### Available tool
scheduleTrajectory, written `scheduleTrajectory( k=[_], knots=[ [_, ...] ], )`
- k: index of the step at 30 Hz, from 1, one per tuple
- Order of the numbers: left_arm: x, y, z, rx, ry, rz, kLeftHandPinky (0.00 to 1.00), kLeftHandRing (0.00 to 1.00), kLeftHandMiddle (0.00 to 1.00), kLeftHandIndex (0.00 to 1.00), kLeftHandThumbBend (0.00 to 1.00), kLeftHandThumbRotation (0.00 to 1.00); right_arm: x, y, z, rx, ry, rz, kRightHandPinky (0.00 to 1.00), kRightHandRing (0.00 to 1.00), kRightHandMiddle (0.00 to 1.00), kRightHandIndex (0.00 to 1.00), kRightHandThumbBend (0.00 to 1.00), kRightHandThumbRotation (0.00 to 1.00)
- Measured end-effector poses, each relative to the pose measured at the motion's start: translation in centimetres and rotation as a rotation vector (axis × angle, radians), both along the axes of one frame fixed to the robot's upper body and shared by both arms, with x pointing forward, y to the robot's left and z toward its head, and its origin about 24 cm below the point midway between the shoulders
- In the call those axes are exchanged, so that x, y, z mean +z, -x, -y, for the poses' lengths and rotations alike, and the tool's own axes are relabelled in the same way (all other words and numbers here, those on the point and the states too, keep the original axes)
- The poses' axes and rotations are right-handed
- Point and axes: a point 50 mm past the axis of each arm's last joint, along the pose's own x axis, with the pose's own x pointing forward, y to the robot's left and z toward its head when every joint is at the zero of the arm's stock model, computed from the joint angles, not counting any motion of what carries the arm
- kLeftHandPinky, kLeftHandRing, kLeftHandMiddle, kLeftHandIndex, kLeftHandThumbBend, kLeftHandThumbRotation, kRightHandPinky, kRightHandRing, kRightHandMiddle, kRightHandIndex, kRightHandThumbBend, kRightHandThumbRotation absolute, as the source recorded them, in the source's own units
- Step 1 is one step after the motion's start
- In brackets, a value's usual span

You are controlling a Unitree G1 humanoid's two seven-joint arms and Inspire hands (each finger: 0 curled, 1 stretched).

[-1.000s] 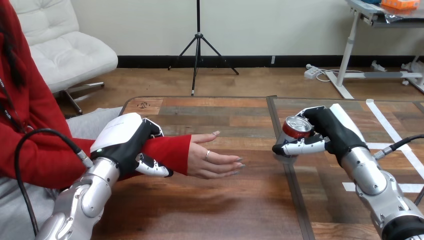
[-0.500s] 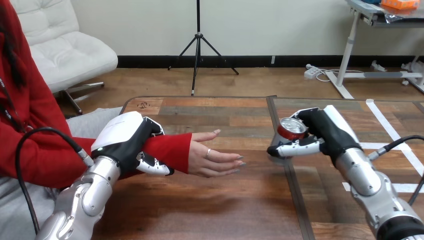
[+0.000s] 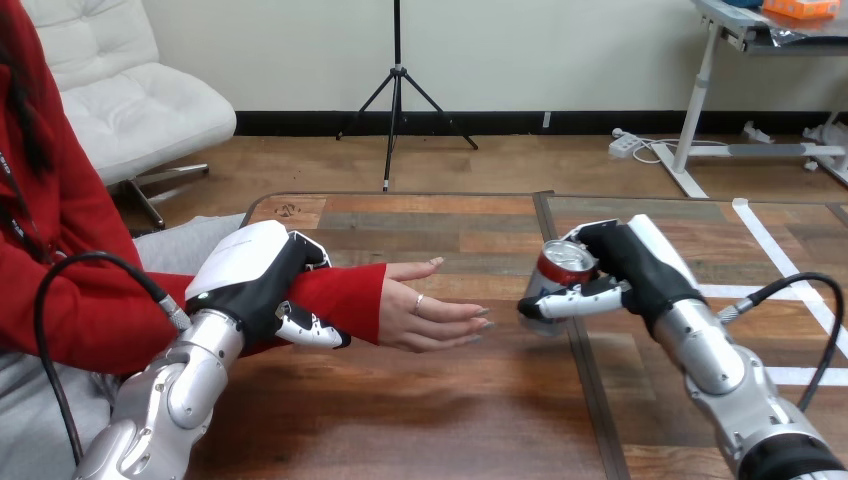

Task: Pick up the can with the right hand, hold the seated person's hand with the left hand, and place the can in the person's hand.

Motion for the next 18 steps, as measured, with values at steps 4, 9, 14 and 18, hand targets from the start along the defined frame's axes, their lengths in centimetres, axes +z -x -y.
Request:
scheduleTrajectory(
  k=[4,9,14,18],
  knots=[
    [0.0,-0.1,0.0,0.001,0.001,-0.003,0.21,0.27,0.35,0.37,0.60,0.00,-0.1,0.0,-0.4,0.007,-0.007,-0.002,0.34,0.36,0.42,0.44,0.80,0.00],
    [-0.1,-0.1,0.1,0.001,0.003,-0.004,0.21,0.27,0.35,0.37,0.59,0.00,-0.2,0.0,-0.8,0.016,-0.014,-0.006,0.34,0.37,0.43,0.44,0.80,0.00],
    [-0.1,-0.2,0.1,0.001,0.004,-0.005,0.21,0.27,0.35,0.37,0.59,0.00,-0.3,0.0,-1.2,0.025,-0.020,-0.008,0.35,0.38,0.43,0.44,0.80,0.00],
    [-0.1,-0.2,0.2,0.001,0.004,-0.006,0.21,0.27,0.35,0.37,0.59,0.00,-0.4,0.0,-1.6,0.032,-0.025,-0.010,0.35,0.38,0.43,0.44,0.80,0.00]
  ],
)
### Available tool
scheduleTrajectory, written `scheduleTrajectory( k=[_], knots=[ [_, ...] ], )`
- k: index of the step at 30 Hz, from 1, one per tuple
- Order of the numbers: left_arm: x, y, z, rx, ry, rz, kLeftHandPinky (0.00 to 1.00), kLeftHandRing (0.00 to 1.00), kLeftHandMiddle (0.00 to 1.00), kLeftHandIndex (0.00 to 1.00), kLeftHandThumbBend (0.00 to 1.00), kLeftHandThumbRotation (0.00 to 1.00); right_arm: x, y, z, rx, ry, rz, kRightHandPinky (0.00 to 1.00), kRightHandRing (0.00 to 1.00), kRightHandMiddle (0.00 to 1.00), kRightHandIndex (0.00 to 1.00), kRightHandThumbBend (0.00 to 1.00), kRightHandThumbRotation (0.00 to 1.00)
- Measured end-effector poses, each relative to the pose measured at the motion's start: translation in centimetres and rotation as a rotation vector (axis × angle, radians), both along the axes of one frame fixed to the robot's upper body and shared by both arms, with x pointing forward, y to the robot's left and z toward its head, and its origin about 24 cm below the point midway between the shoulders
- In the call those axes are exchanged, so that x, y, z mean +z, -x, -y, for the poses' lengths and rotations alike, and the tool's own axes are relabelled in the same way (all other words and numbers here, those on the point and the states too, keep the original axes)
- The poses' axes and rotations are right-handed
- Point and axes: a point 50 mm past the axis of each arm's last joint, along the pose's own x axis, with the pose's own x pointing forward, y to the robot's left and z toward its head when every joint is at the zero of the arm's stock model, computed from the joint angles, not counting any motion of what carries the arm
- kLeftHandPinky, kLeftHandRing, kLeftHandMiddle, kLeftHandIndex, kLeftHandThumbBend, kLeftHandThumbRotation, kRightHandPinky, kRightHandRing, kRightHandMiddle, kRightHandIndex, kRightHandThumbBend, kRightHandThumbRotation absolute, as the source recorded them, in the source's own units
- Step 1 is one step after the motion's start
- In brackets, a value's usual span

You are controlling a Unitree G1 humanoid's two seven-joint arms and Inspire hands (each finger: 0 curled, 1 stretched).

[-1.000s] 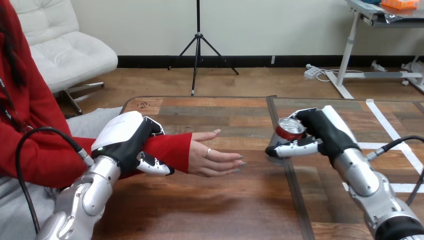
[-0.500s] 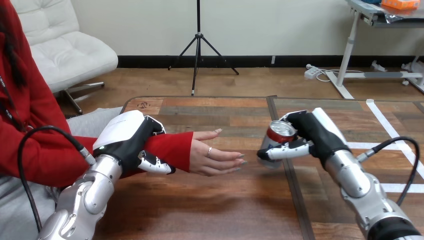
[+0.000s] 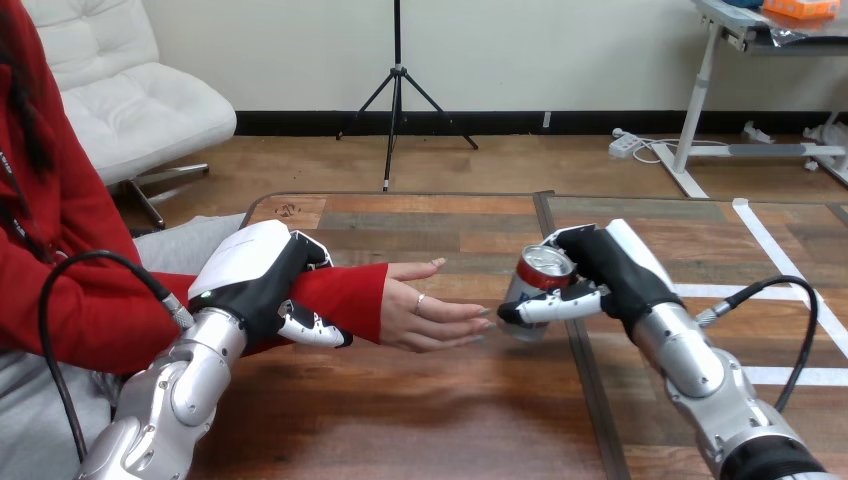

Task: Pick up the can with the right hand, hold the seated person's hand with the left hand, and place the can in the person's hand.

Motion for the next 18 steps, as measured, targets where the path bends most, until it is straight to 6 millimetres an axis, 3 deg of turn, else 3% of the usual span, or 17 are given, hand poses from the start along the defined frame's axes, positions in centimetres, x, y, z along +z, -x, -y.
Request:
scheduleTrajectory(
  k=[18],
  knots=[
    [-0.06,-0.37,0.35,-0.003,0.003,-0.008,0.21,0.26,0.35,0.36,0.59,0.00,-0.20,0.03,-0.97,0.020,-0.020,-0.006,0.31,0.35,0.43,0.43,0.79,0.00]
  ],
)
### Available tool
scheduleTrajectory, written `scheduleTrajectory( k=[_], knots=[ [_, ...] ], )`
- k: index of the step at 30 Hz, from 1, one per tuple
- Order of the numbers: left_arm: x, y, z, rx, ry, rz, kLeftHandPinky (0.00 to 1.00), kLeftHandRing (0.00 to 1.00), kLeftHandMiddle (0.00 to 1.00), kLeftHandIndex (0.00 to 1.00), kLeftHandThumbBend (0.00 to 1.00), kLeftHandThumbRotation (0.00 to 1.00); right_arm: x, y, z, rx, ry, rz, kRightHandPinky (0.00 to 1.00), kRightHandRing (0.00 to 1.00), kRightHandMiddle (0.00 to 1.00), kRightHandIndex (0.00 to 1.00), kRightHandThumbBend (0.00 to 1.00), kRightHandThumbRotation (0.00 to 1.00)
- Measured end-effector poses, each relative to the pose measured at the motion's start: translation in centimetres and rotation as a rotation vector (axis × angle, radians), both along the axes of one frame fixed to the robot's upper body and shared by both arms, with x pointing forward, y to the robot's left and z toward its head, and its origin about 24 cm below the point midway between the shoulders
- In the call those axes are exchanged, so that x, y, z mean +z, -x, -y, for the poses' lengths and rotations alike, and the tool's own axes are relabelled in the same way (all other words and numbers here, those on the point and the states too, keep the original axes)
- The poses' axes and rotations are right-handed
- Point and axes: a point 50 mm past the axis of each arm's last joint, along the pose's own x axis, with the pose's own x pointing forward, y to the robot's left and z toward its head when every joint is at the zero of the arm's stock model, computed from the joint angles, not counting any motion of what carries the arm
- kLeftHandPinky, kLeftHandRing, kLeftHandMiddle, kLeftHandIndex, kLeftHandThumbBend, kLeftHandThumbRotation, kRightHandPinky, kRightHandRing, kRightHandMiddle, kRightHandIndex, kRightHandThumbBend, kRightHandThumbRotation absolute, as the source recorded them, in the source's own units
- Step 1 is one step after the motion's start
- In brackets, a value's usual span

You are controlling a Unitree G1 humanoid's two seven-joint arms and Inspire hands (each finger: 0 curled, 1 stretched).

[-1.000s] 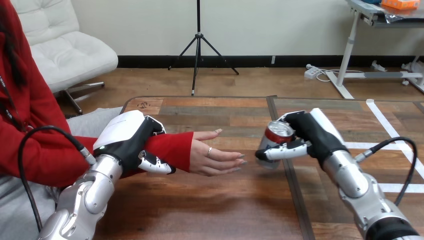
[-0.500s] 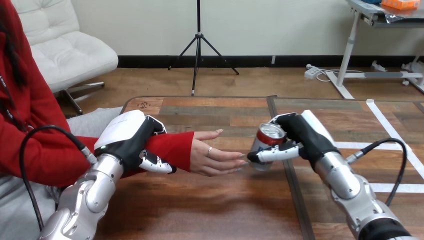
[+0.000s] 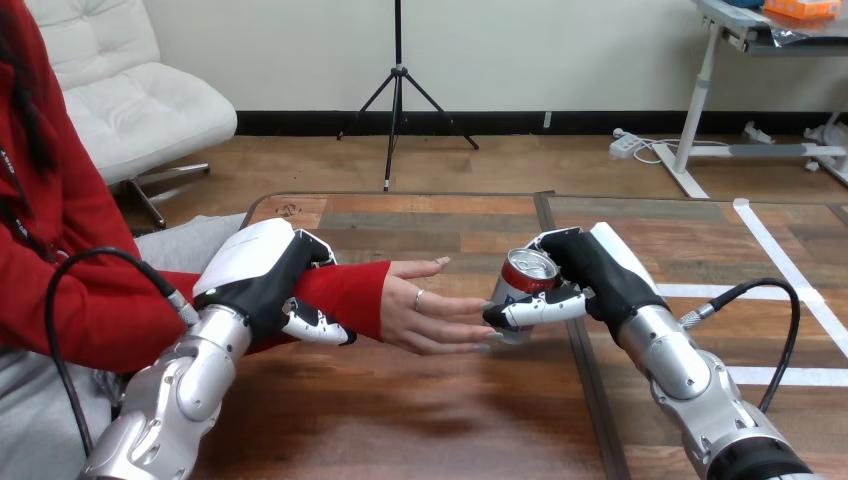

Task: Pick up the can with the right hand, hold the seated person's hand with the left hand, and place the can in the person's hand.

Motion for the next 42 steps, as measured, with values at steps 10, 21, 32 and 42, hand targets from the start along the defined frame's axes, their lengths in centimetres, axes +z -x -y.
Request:
scheduleTrajectory(
  k=[10,21,32,42],
  knots=[
    [-0.1,-0.1,0.2,-0.004,0.000,-0.004,0.21,0.27,0.35,0.37,0.60,0.00,-0.1,0.0,-0.4,0.014,-0.008,-0.005,0.31,0.35,0.42,0.43,0.79,0.00],
    [-0.1,-0.1,0.4,-0.008,0.007,-0.005,0.21,0.27,0.35,0.36,0.60,0.00,0.0,0.0,-0.8,0.028,-0.017,-0.005,0.30,0.34,0.41,0.43,0.79,0.00],
    [-0.1,-0.1,0.7,-0.011,0.013,-0.004,0.21,0.26,0.35,0.36,0.58,0.00,0.4,-0.2,-1.0,0.043,-0.020,0.012,0.28,0.33,0.42,0.43,0.79,0.00],
    [-0.1,-0.2,0.9,-0.014,0.019,-0.002,0.21,0.27,0.35,0.36,0.58,0.00,0.9,-0.3,-1.2,0.057,-0.023,0.031,0.29,0.35,0.43,0.43,0.78,0.00]
  ],
)
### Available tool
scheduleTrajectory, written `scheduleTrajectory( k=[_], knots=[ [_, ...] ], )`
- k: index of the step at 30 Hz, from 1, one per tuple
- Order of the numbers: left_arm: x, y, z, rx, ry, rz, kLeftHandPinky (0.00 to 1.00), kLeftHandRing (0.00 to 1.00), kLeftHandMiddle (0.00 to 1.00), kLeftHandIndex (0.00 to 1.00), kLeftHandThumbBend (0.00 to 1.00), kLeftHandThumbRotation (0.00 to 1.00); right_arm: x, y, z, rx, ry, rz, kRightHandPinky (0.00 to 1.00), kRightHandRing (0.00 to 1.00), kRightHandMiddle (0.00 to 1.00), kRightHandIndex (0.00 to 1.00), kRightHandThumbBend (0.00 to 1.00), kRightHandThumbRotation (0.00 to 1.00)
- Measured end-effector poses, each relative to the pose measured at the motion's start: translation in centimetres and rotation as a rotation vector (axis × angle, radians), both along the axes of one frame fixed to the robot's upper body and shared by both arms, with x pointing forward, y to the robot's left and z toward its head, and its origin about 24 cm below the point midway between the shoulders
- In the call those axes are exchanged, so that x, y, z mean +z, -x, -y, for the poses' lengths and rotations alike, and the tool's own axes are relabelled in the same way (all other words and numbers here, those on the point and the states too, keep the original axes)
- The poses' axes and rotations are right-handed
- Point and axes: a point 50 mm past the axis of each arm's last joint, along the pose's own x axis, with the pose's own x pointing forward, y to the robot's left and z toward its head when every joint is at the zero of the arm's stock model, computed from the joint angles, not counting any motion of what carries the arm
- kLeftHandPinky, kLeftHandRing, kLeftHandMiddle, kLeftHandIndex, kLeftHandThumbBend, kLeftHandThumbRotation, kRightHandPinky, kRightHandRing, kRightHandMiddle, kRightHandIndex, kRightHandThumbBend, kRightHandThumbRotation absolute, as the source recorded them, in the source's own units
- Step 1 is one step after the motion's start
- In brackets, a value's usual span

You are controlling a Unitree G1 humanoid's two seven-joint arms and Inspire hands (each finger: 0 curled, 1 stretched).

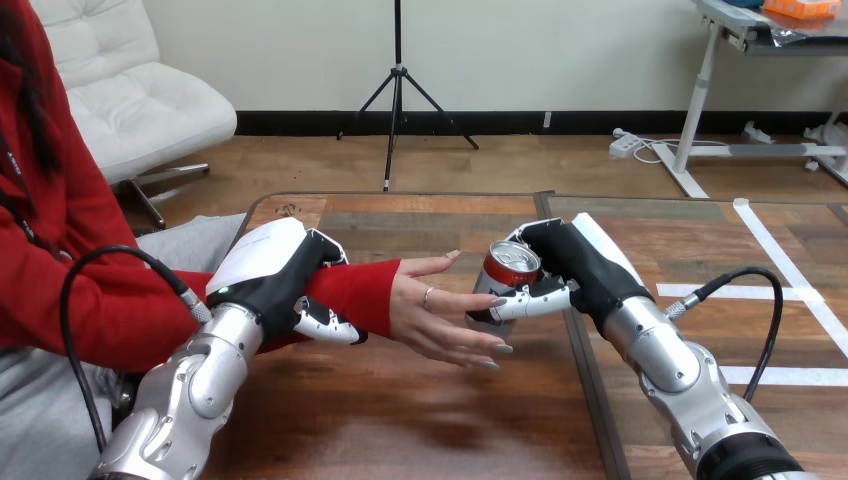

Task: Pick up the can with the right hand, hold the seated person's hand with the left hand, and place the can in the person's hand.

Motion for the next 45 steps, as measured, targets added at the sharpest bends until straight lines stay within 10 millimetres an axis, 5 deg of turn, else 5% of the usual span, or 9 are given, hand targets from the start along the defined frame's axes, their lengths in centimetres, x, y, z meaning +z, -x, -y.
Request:
scheduleTrajectory(
  k=[45],
  knots=[
    [0.0,-0.1,0.5,-0.005,0.014,0.005,0.22,0.28,0.36,0.35,0.55,0.00,3.3,-0.8,-1.4,0.095,-0.015,0.127,0.30,0.35,0.40,0.41,0.77,0.00]
  ],
)
